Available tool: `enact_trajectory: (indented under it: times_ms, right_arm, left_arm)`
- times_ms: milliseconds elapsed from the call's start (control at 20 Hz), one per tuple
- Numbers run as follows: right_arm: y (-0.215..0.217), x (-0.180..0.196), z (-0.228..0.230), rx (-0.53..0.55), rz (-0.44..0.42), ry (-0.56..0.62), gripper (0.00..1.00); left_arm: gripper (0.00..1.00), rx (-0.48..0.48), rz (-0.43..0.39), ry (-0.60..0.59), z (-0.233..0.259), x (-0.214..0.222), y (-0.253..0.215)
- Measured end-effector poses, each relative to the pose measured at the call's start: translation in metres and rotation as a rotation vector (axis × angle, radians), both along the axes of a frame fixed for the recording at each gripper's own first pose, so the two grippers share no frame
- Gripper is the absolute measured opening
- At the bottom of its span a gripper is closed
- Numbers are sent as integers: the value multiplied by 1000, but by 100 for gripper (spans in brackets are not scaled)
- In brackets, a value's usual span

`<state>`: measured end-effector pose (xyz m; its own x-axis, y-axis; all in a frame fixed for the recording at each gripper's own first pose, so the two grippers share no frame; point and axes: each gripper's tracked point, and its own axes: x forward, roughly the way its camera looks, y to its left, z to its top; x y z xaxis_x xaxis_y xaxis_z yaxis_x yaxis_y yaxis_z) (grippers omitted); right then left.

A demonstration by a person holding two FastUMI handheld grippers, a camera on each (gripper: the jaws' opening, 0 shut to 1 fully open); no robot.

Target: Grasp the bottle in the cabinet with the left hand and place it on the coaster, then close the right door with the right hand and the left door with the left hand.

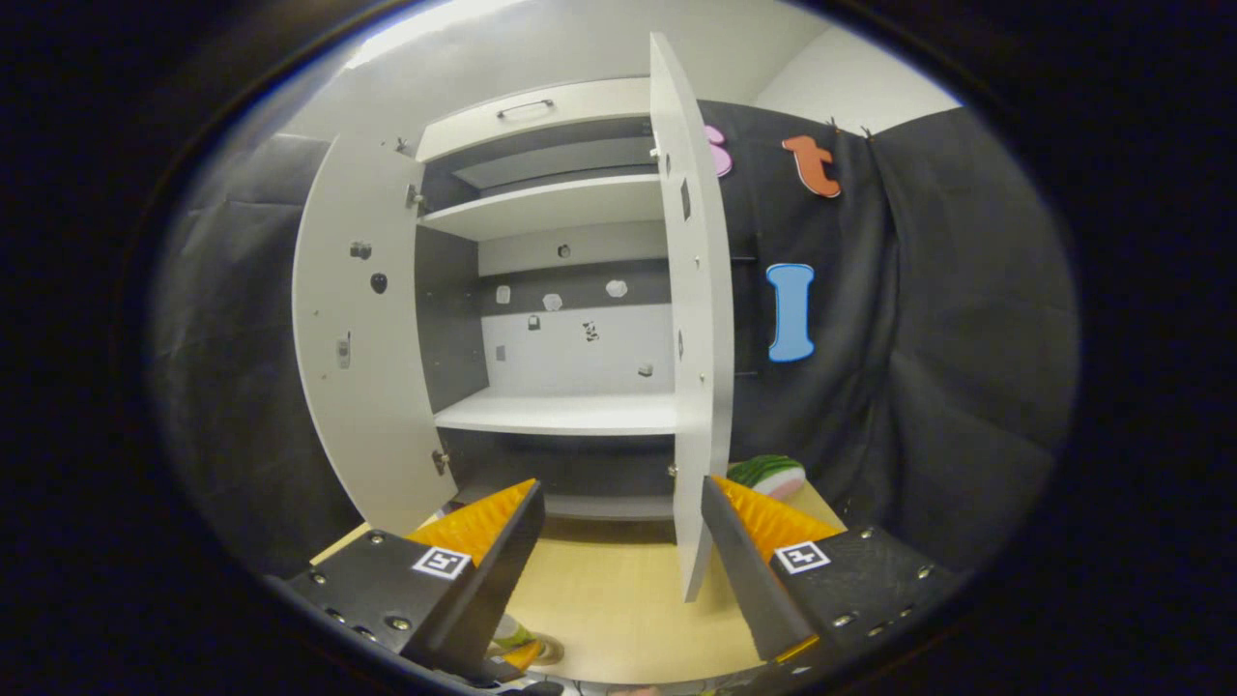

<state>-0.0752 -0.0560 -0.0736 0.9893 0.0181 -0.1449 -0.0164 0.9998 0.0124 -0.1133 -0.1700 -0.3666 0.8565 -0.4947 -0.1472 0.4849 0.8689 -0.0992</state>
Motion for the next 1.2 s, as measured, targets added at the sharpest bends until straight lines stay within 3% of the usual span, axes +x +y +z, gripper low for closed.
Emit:
enact_trajectory:
  times_ms: [200,300,500,750,1200]
  right_arm:
    - [7,2,0,-2,13,5,98]
    - [8,1,3,0,16,5,98]
    - [3,-4,12,6,4,-11,98]
    - [-6,-13,25,21,-19,-36,98]
    - [-45,-13,67,26,-84,-108,98]
  left_arm:
    - [84,1,-14,-41,19,-3,1]
    - [92,18,-3,-35,22,-1,4]
    - [93,52,-11,-52,47,-1,9]
    - [93,67,-67,-108,98,-8,-2]
    - [93,120,-58,-163,217,-18,-6]
